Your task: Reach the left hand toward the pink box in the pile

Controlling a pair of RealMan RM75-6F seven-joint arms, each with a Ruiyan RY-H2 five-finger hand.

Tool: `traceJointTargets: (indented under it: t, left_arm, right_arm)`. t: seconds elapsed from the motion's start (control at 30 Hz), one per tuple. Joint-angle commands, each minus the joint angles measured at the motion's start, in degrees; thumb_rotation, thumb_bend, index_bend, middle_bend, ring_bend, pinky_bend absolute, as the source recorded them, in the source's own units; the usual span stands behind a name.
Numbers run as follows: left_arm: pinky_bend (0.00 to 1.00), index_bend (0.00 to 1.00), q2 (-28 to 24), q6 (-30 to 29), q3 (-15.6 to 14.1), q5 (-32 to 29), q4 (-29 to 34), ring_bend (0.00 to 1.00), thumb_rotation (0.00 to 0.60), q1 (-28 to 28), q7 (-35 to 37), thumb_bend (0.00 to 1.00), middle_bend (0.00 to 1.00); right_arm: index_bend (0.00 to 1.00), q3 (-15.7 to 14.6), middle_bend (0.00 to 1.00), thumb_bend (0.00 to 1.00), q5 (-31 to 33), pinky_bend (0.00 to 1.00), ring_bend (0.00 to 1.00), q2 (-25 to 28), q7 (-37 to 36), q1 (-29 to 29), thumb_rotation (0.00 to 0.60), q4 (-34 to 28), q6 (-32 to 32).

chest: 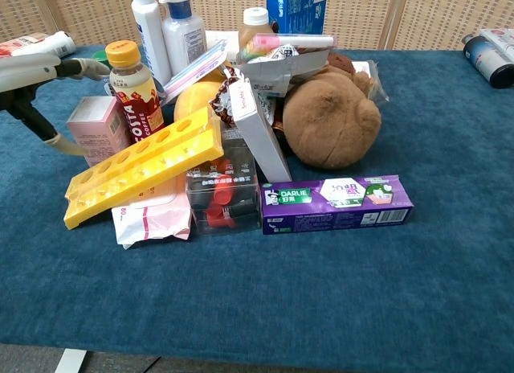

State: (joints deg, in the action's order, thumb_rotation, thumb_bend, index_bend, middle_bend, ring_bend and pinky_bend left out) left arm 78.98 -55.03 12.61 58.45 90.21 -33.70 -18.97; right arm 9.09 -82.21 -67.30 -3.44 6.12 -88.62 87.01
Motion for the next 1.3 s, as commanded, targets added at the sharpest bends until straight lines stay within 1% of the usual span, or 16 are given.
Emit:
traceJointTargets:
  t: [0.03, 0.13, 0.2, 0.23, 0.27, 0.3, 0.33, 0.4, 0.43, 0.47, 0.53, 0.67, 0.77, 0.87, 1.03, 1.3]
  left_arm:
    - [0.00, 0.00, 0.9, 0.0, -0.2, -0.8, -0.6, 0.00, 0.600, -0.7, -0.7, 0.00, 0.00]
    - [0.00, 0.01, 2.1, -0.2, -0.3, -1.7, -1.6, 0.00, 0.600, -1.4, -1.3, 0.00, 0.00]
    - [0.00, 0.05, 3.3, -0.8, -0.5, -2.1, -2.7, 0.00, 0.600, -1.9, -2.1, 0.00, 0.00]
    - [0.00, 0.09, 3.9, -1.1, -0.5, -2.2, -3.3, 0.00, 0.600, -2.1, -2.5, 0.00, 0.01]
    - [0.02, 0.15, 4.5, -1.3, -0.6, -2.4, -3.9, 0.01, 0.600, -2.3, -2.8, 0.00, 0.06]
    - [0.08, 0.21, 5.2, -1.4, -0.6, -2.8, -4.7, 0.04, 0.600, -2.7, -3.3, 0.00, 0.14]
    - [0.16, 0.27, 5.9, -1.7, -0.6, -2.8, -5.3, 0.10, 0.600, -2.9, -3.7, 0.00, 0.23]
    - [0.37, 0.38, 7.5, -2.9, -0.4, -2.3, -6.4, 0.30, 0.600, -3.3, -3.7, 0.00, 0.43]
    - [0.42, 0.42, 8.2, -3.7, -0.3, -1.6, -6.9, 0.36, 0.600, -3.4, -3.6, 0.00, 0.48]
    - [0.47, 0.47, 8.8, -4.5, -0.4, -1.0, -7.3, 0.44, 0.600, -3.4, -3.5, 0.00, 0.55]
    - [0.51, 0.54, 9.7, -6.0, -0.5, 0.0, -7.8, 0.53, 0.600, -3.2, -3.3, 0.00, 0.63]
    - [0.51, 0.56, 9.5, -7.8, -0.3, 0.5, -7.3, 0.54, 0.600, -2.5, -2.9, 0.00, 0.65]
    - [0.51, 0.56, 7.6, -9.5, 0.1, 1.4, -5.3, 0.54, 0.600, -1.6, -1.8, 0.00, 0.64]
    - [0.51, 0.55, 4.4, -11.3, 0.6, 2.5, -1.6, 0.54, 0.600, -0.4, -0.7, 0.00, 0.64]
    - [0.51, 0.55, -2.8, -14.0, 1.9, 4.3, 6.4, 0.54, 0.600, 1.4, 0.3, 0.00, 0.63]
    - [0.50, 0.54, -11.9, -17.3, 5.4, 5.0, 17.4, 0.54, 0.600, 1.9, -2.5, 0.00, 0.62]
  right_arm:
    - [0.00, 0.1, 0.00, 0.00, 0.1, 0.00, 0.00, 0.1, -0.3, 0.0, 0.600, 0.0, -0.1]
    - [0.00, 0.1, 0.00, 0.00, 0.2, 0.00, 0.00, 0.3, -0.8, 0.0, 0.600, -0.1, -0.2]
    - [0.00, 0.2, 0.00, 0.00, 0.3, 0.00, 0.00, 0.4, -1.1, 0.0, 0.600, -0.1, -0.2]
    - [0.00, 0.2, 0.00, 0.00, 0.3, 0.00, 0.00, 0.4, -1.2, 0.0, 0.600, -0.1, -0.2]
    - [0.00, 0.3, 0.00, 0.00, 0.3, 0.00, 0.00, 0.5, -1.3, 0.0, 0.600, -0.1, -0.2]
    - [0.00, 0.2, 0.00, 0.00, 0.3, 0.00, 0.00, 0.5, -1.5, 0.0, 0.600, -0.1, -0.2]
    - [0.00, 0.2, 0.00, 0.00, 0.2, 0.00, 0.00, 0.5, -1.5, 0.0, 0.600, -0.1, -0.2]
    - [0.00, 0.1, 0.00, 0.00, 0.1, 0.00, 0.00, 0.5, -1.6, 0.0, 0.600, -0.1, -0.2]
    - [0.00, 0.1, 0.00, 0.00, 0.1, 0.00, 0.00, 0.5, -1.6, 0.0, 0.600, -0.2, -0.2]
    - [0.00, 0.2, 0.00, 0.00, 0.1, 0.00, 0.00, 0.6, -1.7, 0.0, 0.600, -0.2, -0.2]
    - [0.00, 0.2, 0.00, 0.00, 0.2, 0.00, 0.00, 0.6, -1.9, -0.1, 0.600, -0.2, -0.1]
    - [0.00, 0.2, 0.00, 0.00, 0.2, 0.00, 0.00, 0.8, -2.2, -0.1, 0.600, -0.3, -0.2]
    - [0.00, 0.2, 0.00, 0.00, 0.2, 0.00, 0.00, 0.9, -2.3, -0.1, 0.600, -0.4, -0.2]
    - [0.00, 0.1, 0.00, 0.00, 0.1, 0.00, 0.00, 0.9, -2.1, -0.1, 0.600, -0.5, -0.3]
    - [0.00, 0.0, 0.00, 0.00, 0.0, 0.00, 0.00, 1.0, -1.9, -0.1, 0.600, -1.0, -0.3]
    - [0.00, 0.1, 0.00, 0.00, 0.2, 0.00, 0.00, 1.6, -2.3, -0.3, 0.600, -1.8, -0.1]
